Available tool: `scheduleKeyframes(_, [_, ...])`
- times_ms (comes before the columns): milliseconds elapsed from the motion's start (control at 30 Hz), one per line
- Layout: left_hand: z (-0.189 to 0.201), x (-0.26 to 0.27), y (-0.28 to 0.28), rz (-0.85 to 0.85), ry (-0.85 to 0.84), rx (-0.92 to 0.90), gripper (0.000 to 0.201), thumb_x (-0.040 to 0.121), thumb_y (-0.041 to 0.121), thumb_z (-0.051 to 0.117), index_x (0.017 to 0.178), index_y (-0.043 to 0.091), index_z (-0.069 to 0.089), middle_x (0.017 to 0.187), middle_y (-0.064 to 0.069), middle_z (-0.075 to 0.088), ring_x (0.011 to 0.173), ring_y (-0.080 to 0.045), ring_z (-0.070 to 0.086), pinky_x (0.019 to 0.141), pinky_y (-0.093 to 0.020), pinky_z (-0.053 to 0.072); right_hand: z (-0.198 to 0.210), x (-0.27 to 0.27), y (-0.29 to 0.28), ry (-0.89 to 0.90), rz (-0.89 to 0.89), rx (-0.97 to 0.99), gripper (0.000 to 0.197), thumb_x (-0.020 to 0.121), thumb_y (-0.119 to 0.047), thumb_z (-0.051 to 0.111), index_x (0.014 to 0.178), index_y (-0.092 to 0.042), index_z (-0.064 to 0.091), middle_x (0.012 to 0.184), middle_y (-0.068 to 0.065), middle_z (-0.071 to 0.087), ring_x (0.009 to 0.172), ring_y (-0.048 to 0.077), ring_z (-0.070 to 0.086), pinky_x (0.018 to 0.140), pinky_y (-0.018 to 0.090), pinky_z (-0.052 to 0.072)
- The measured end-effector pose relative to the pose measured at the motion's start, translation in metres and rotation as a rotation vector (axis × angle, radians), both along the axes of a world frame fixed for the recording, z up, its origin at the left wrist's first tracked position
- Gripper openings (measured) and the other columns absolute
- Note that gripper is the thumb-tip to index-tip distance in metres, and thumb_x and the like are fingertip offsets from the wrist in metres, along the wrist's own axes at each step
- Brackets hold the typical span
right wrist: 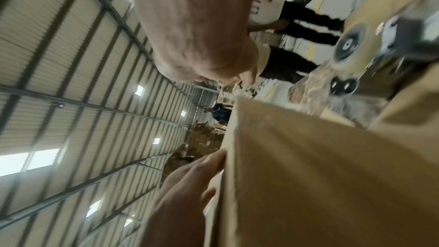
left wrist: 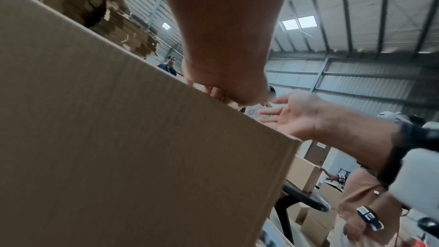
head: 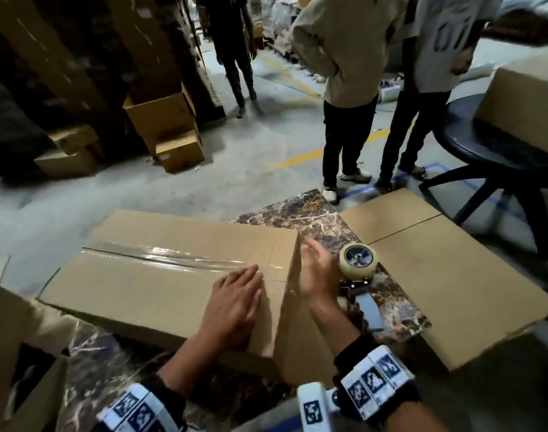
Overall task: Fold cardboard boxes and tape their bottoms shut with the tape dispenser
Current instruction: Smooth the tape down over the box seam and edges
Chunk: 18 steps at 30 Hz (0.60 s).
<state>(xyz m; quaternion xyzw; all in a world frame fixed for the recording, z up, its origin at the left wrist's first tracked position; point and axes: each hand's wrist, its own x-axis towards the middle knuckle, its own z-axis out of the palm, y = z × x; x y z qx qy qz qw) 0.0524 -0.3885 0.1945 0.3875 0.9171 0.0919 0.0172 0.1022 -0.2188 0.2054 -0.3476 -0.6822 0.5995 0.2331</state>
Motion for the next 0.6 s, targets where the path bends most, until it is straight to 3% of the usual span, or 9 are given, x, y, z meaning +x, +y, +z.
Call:
scheduleKeyframes(33, [0.001,-0.007,-0.006,-0.061,0.015,-0.001,0.056,0.092,0.042,0.03,0.132,0.019,0.062,0.14,0.001,0.058,0.125,-0.021,0.056,0.099,-0.033,0.033,0.001,-0.006,-0.018,-0.033,0.028,-0.047,0.036,0.101,-0.032,0.046,0.129,-0.012,0.057,0.117,0.001,0.062,0.088,0.012,0.057,0.077,0.025,0.042])
scheduleKeyframes(67, [0.0,-0.016,-0.012,-0.117,0.03,0.001,0.052,0.091,0.038,0.035,0.128,0.018,0.065,0.135,0.0,0.061,0.119,-0.022,0.06,0.095,-0.033,0.033,-0.002,-0.013,-0.036,-0.111,0.065,-0.059,0.051,0.1,-0.043,0.04,0.138,-0.011,0.049,0.133,0.005,0.058,0.107,0.021,0.058,0.091,0.03,0.043])
scheduleKeyframes(133, [-0.001,-0.028,-0.018,-0.198,0.004,-0.016,0.052,0.09,0.037,0.036,0.13,0.019,0.063,0.137,0.001,0.06,0.122,-0.023,0.057,0.101,-0.036,0.034,-0.007,-0.022,-0.061,-0.292,0.138,-0.013,0.073,0.1,-0.054,0.03,0.157,-0.011,0.015,0.163,0.009,0.021,0.145,0.027,0.029,0.116,0.038,0.028])
scheduleKeyframes(167, [-0.003,-0.033,-0.023,-0.231,-0.007,-0.026,0.053,0.092,0.038,0.034,0.134,0.02,0.061,0.14,0.002,0.057,0.127,-0.022,0.054,0.107,-0.039,0.034,-0.011,-0.024,-0.069,-0.363,0.137,0.019,0.075,0.102,-0.053,0.029,0.158,-0.01,0.001,0.165,0.009,0.006,0.15,0.026,0.016,0.12,0.038,0.021])
scheduleKeyframes(200, [-0.006,-0.038,-0.026,-0.265,-0.008,-0.024,0.054,0.092,0.038,0.032,0.136,0.02,0.059,0.142,0.002,0.055,0.132,-0.023,0.05,0.112,-0.044,0.034,-0.015,-0.026,-0.071,-0.398,0.115,0.028,0.076,0.103,-0.051,0.028,0.157,-0.008,-0.005,0.165,0.01,0.001,0.151,0.026,0.013,0.121,0.037,0.019])
scheduleKeyframes(267, [-0.007,-0.047,-0.03,-0.328,-0.033,-0.015,0.057,0.094,0.04,0.028,0.142,0.02,0.053,0.148,0.003,0.047,0.14,-0.021,0.04,0.117,-0.046,0.025,-0.013,-0.025,-0.071,-0.45,0.06,-0.009,0.077,0.103,-0.05,0.028,0.156,-0.003,-0.001,0.162,0.018,0.017,0.147,0.031,0.025,0.114,0.037,0.027])
scheduleKeyframes(367, [-0.003,-0.058,-0.035,-0.406,-0.104,0.006,0.071,0.096,0.06,0.013,0.152,0.022,0.032,0.158,0.01,0.023,0.149,-0.008,0.013,0.122,-0.032,0.006,-0.005,-0.024,-0.069,-0.481,0.011,-0.041,0.069,0.103,-0.051,0.026,0.15,-0.001,0.024,0.149,0.02,0.043,0.13,0.035,0.048,0.098,0.037,0.04])
scheduleKeyframes(467, [-0.002,-0.074,-0.039,-0.444,-0.077,-0.073,0.087,0.089,0.071,-0.005,0.157,0.02,0.012,0.162,0.007,0.005,0.149,-0.007,-0.002,0.122,-0.029,0.0,-0.002,-0.024,-0.071,-0.53,0.005,0.013,0.065,0.102,-0.057,0.027,0.14,-0.006,0.039,0.136,0.017,0.055,0.117,0.033,0.056,0.08,0.032,0.037])
scheduleKeyframes(600, [-0.006,-0.089,-0.04,-0.371,-0.017,-0.159,0.084,0.089,0.068,-0.003,0.157,0.019,0.0,0.163,0.004,-0.007,0.149,-0.009,-0.012,0.119,-0.023,-0.008,-0.004,-0.022,-0.081,-0.52,-0.094,0.17,0.05,0.098,-0.052,0.042,0.126,-0.011,0.05,0.119,0.009,0.062,0.104,0.027,0.06,0.079,0.034,0.046])
